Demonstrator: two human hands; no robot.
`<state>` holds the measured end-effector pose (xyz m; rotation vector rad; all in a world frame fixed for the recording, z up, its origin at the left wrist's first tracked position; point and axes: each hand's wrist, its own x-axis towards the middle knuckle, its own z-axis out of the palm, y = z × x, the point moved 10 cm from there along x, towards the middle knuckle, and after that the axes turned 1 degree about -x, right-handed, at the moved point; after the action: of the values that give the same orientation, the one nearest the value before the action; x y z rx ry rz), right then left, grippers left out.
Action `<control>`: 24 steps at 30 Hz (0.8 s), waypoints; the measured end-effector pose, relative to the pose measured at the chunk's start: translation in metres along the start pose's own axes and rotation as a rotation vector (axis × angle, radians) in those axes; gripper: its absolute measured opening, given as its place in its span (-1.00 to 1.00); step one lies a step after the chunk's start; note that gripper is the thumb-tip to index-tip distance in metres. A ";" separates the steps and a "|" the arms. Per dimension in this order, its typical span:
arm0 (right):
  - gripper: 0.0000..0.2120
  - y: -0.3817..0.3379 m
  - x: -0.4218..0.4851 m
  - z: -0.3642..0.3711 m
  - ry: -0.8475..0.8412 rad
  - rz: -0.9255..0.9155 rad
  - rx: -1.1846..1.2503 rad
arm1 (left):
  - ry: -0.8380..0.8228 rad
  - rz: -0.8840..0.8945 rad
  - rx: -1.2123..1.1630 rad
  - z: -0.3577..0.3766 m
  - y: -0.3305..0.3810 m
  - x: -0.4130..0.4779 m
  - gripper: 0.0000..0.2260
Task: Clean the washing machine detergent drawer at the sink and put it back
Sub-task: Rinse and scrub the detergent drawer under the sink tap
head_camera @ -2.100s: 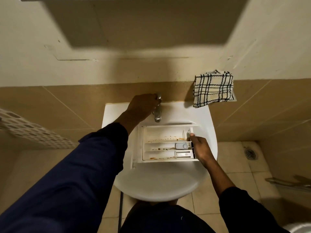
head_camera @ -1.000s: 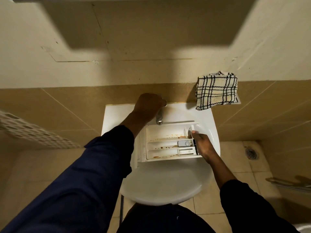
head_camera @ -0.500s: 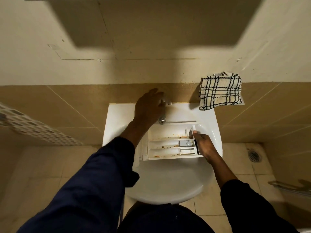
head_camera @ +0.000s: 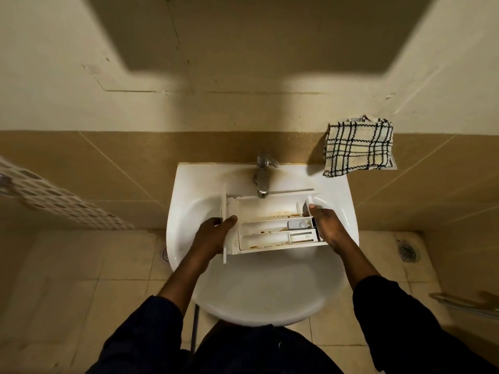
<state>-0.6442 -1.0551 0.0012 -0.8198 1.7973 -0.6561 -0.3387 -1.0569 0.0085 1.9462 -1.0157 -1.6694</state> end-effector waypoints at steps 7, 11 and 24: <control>-0.60 -0.005 0.009 0.007 -0.018 -0.033 -0.054 | 0.202 0.138 -0.024 -0.010 0.013 -0.007 -0.68; -0.66 -0.005 0.005 0.005 0.097 -0.075 -0.301 | 0.226 0.184 -0.088 -0.008 0.002 -0.010 -0.81; -0.63 -0.076 -0.041 0.147 -0.164 -0.576 -1.059 | 0.236 0.229 -0.162 0.004 -0.010 -0.001 -0.65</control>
<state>-0.4782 -1.0791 0.0309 -2.0718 1.6939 0.1009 -0.3396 -1.0489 0.0009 1.7956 -0.9419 -1.3199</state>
